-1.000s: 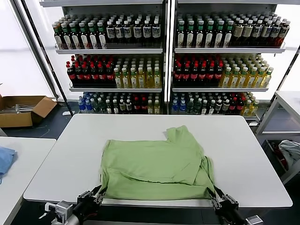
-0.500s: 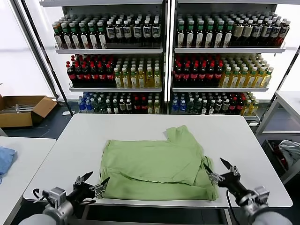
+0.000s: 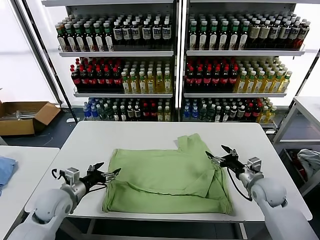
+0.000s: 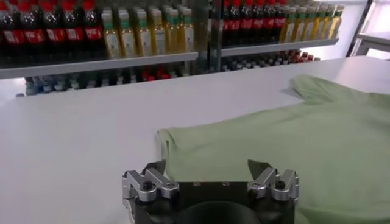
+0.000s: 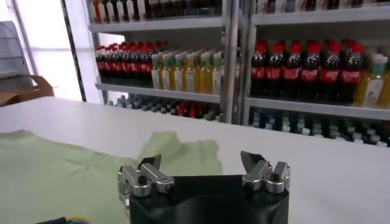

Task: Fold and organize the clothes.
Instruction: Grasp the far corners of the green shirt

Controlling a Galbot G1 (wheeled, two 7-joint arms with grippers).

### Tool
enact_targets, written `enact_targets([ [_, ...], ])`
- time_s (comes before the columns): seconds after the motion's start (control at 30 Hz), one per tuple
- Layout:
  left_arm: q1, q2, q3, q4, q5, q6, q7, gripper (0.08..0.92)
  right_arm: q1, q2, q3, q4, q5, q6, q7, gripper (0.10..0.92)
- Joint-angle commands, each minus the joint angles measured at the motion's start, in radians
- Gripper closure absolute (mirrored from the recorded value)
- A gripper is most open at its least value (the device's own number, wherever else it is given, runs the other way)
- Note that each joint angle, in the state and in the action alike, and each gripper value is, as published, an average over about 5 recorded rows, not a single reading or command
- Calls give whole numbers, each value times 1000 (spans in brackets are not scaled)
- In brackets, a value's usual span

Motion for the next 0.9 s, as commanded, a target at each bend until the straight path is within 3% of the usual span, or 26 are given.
enact_targets([
  [0.03,-280,6,150,257,-24,-7,20,177,267,98,-111,-337,-59,-25,-33,203],
  [0.43,-441,-42,231,469,-22,-8,28,177,357,179,-136,-467,-106,-22,-43,203],
  [0.77,-382,-52,227,428,-21,-3,26,177,339,230,-137,-483,-136,-20,-36,203],
  [0.9,-351,-64,226,409,-20,1,28,177,330,235,-133,-467,-130,-40,-23,260],
])
